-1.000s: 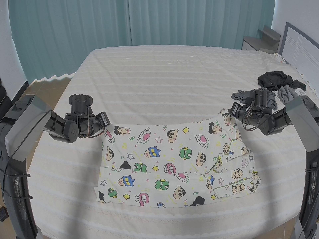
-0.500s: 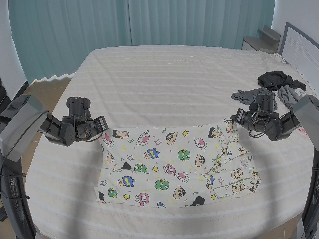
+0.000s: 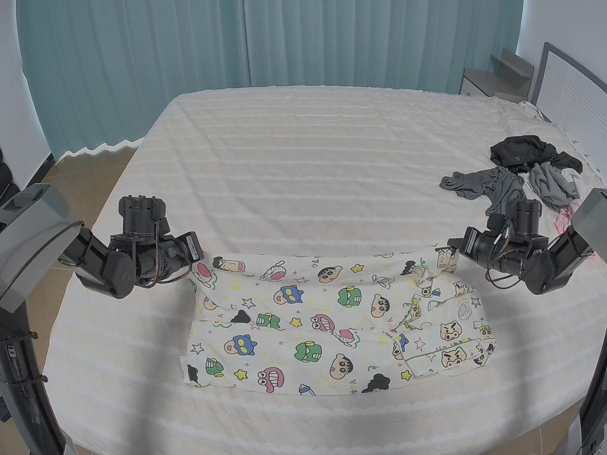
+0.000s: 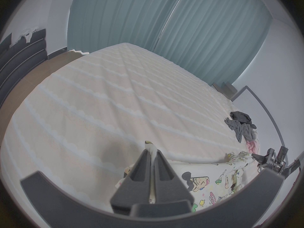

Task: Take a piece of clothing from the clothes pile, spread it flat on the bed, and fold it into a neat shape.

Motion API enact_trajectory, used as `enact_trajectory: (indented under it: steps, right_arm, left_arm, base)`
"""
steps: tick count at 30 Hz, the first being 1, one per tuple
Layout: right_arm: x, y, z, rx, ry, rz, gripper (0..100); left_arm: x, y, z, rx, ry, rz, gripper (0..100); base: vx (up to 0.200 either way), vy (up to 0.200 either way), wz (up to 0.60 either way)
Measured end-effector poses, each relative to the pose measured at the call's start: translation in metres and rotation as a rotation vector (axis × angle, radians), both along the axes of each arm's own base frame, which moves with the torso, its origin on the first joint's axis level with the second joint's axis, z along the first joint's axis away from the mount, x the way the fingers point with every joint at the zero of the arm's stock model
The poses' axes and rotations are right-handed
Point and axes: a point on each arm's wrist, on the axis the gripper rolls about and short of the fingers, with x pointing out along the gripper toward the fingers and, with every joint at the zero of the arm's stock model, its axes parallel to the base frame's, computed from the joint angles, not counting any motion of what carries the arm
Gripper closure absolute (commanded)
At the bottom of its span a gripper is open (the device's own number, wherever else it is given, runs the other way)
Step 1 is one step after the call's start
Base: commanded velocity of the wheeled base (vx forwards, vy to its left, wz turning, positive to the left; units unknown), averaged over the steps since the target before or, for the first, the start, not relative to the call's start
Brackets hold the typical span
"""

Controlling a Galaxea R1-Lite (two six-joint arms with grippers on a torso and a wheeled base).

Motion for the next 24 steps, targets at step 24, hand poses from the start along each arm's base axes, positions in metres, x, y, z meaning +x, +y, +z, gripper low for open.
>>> enact_trajectory:
  steps: [24]
  right_arm:
    - [-0.069,-0.006,-0.057,-0.095,0.141,0.116,100]
  left_arm:
    - [-0.060,0.003,-0.049,0.051,0.048,-0.043,100]
  base:
    - [0.000,0.000,0.00]
